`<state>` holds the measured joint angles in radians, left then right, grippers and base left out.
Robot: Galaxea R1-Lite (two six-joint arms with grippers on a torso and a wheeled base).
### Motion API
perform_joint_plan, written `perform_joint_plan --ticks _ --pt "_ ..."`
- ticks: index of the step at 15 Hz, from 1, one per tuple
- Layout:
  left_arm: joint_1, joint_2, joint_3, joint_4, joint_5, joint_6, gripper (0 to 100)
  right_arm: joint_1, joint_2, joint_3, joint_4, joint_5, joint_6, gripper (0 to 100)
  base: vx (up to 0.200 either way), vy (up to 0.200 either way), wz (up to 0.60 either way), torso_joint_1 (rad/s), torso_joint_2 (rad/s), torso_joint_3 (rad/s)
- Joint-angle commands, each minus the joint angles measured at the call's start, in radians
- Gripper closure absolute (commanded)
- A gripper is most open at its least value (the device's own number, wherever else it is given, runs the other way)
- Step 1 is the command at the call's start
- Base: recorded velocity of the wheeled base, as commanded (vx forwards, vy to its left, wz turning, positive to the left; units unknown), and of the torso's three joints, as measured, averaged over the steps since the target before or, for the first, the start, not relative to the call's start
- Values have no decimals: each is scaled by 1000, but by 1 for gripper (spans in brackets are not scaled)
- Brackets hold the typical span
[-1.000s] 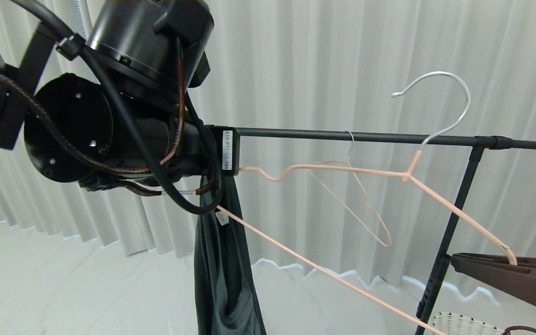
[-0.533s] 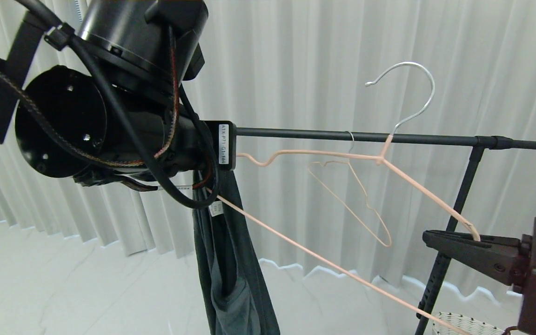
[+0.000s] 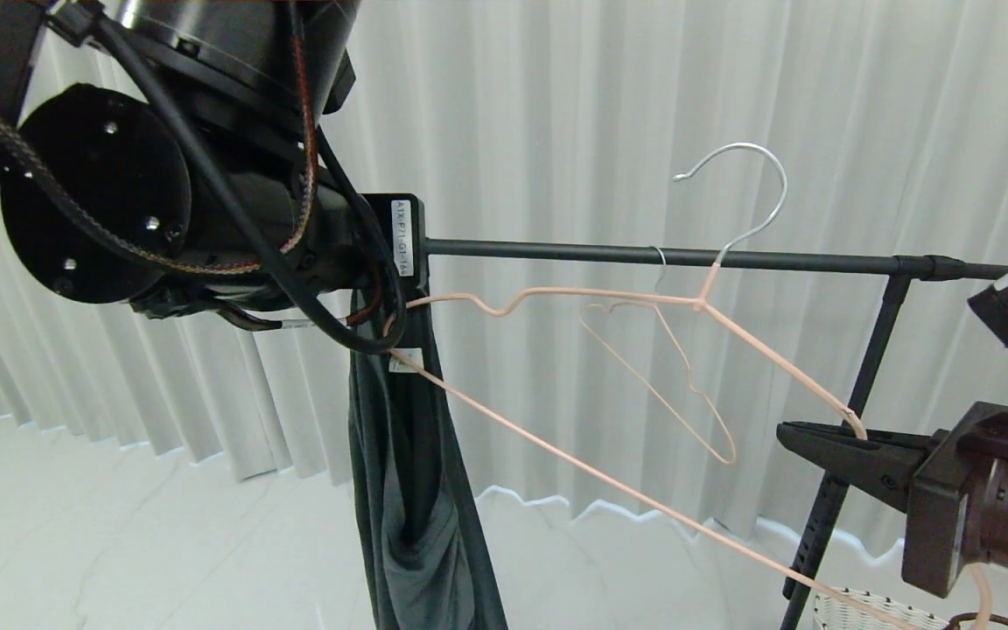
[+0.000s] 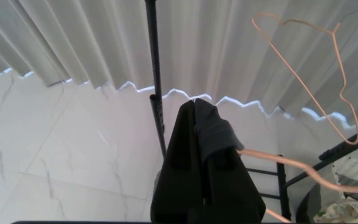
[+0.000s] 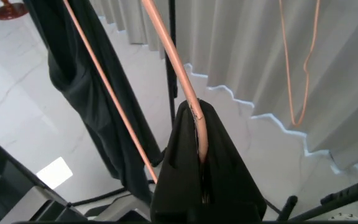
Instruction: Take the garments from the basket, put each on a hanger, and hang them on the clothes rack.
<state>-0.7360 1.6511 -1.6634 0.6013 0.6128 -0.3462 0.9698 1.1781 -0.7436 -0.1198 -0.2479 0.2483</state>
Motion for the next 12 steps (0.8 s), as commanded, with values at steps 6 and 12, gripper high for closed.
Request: perform_joint_plan --ticks 6,12 --pt "13 4 -1 0 8 -2 100 -34 8 -56 -6 -8 -69 100 0 0 0 0 0 0" --pt "-31 -4 -27 0 5 -1 100 75 98 -54 -37 -7 -107 100 0 0 0 0 0 0"
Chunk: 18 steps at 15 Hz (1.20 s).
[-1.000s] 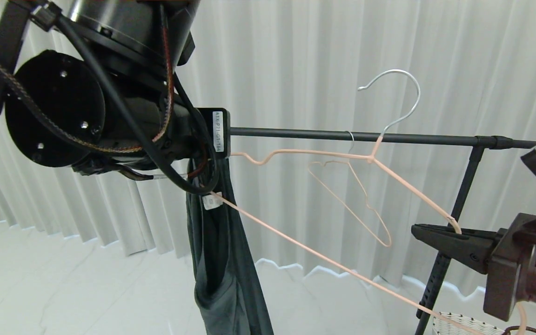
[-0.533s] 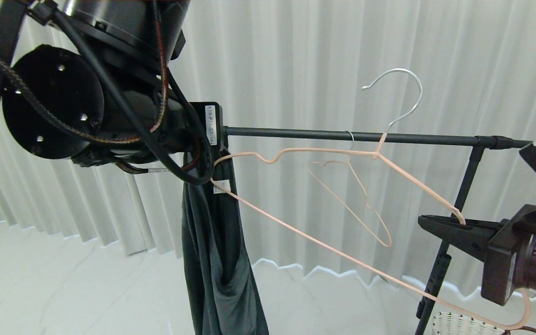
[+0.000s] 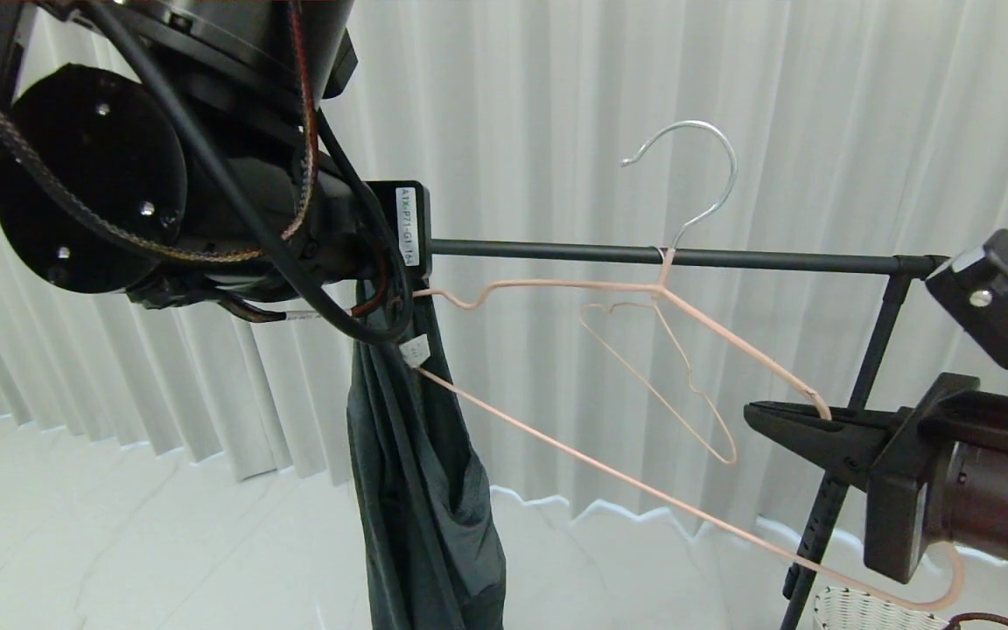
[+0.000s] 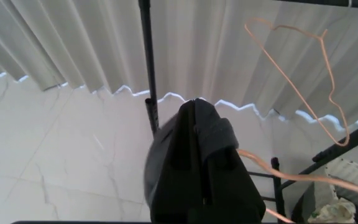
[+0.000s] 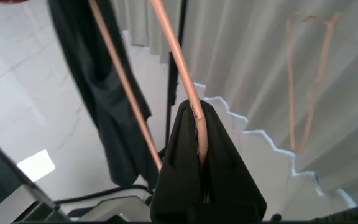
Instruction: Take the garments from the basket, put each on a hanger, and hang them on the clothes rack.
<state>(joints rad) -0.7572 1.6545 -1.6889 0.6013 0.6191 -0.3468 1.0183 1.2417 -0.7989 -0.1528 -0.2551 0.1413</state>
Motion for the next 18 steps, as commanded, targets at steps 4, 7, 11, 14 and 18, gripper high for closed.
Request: perform_joint_plan --ticks 4,7,11,14,18 --pt "-63 -39 3 2 -15 19 100 51 62 4 -5 2 -32 100 0 0 0 0 0 0" --pt "-42 -104 34 8 -150 204 100 22 48 18 -5 27 -75 100 0 0 0 0 0 0" --pt "19 -114 34 8 -159 316 100 -162 -57 18 9 112 -123 100 0 0 0 0 0 0" --pt "19 -114 43 8 -162 315 100 -296 -131 18 61 234 -178 100 0 0 0 0 0 0" --pt "36 -102 41 6 -177 308 100 -297 -183 20 121 264 -215 100 0 0 0 0 0 0"
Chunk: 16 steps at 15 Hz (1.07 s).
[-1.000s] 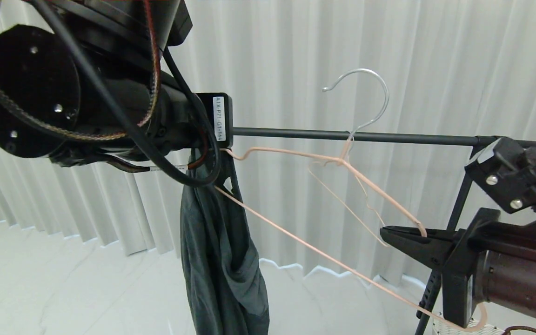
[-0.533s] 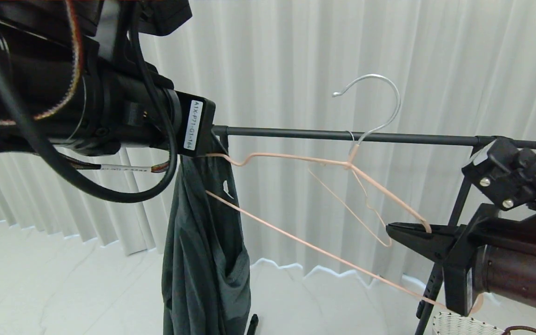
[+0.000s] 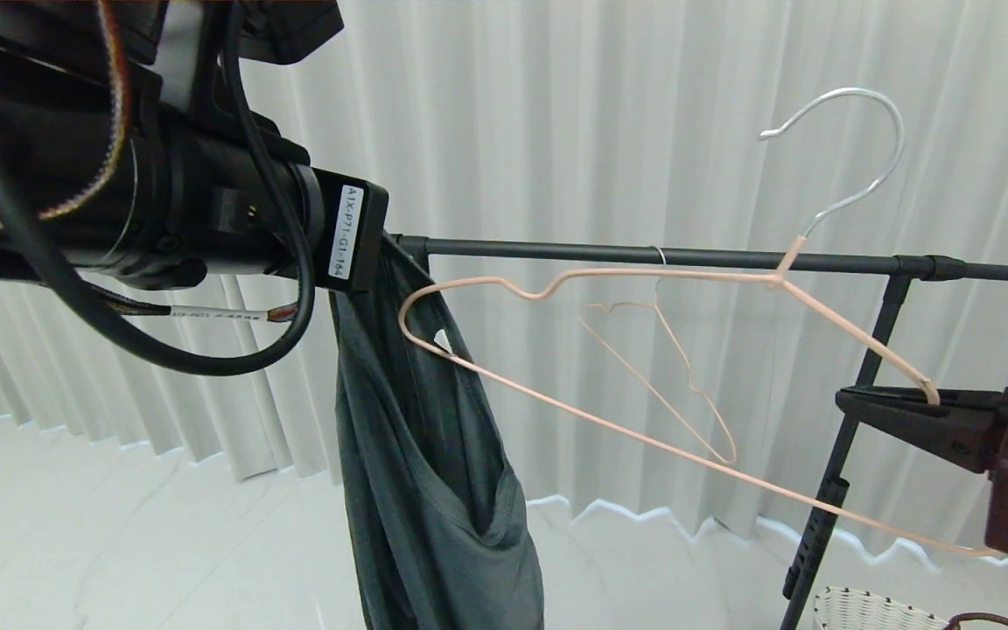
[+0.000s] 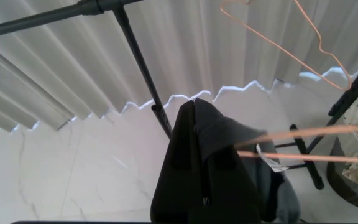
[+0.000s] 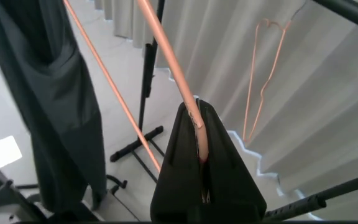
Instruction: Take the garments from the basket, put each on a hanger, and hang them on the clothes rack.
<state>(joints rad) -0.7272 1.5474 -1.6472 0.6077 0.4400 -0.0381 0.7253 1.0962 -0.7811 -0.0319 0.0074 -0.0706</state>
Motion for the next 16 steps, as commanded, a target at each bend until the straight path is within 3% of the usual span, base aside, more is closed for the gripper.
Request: perform_joint_plan --ticks 1,7,16 --pt "14 5 0 -2 -17 0 100 -6 -67 5 40 22 -15 100 0 0 0 0 0 0" --pt "-3 -1 0 0 -69 -69 100 -3 -78 34 17 49 -31 100 0 0 0 0 0 0" --pt "-21 5 -2 -2 -69 -83 100 31 67 36 -114 54 -23 100 0 0 0 0 0 0"
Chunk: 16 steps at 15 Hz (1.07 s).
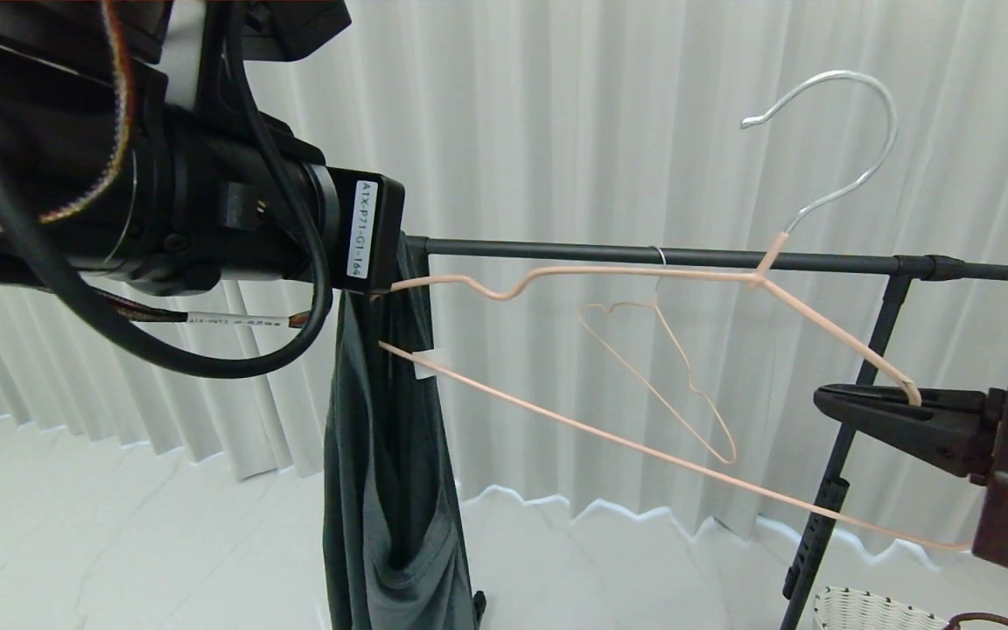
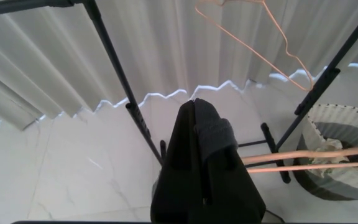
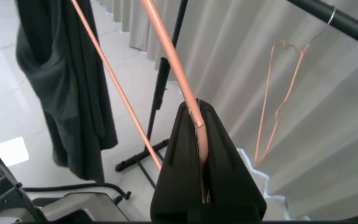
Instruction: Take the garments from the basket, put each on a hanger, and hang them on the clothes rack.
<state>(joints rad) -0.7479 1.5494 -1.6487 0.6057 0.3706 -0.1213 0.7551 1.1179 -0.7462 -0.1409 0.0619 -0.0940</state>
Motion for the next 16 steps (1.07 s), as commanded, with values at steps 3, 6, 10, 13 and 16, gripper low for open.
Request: perform_joint_plan --ticks 3,6,10,13,16 --pt "-4 9 -3 0 1 -11 100 23 77 -1 -8 1 2 100 0 0 0 0 0 0" --pt "-36 31 -26 0 1 -83 100 90 129 -1 -54 -2 11 100 0 0 0 0 0 0" --pt "-56 58 -59 0 5 -158 100 124 207 -2 -109 -34 13 100 0 0 0 0 0 0" --pt "-54 77 -72 0 63 -166 100 124 214 -1 -105 -47 22 100 0 0 0 0 0 0" --pt "-57 109 -126 0 83 -227 100 155 238 -5 -109 -60 60 100 0 0 0 0 0 0"
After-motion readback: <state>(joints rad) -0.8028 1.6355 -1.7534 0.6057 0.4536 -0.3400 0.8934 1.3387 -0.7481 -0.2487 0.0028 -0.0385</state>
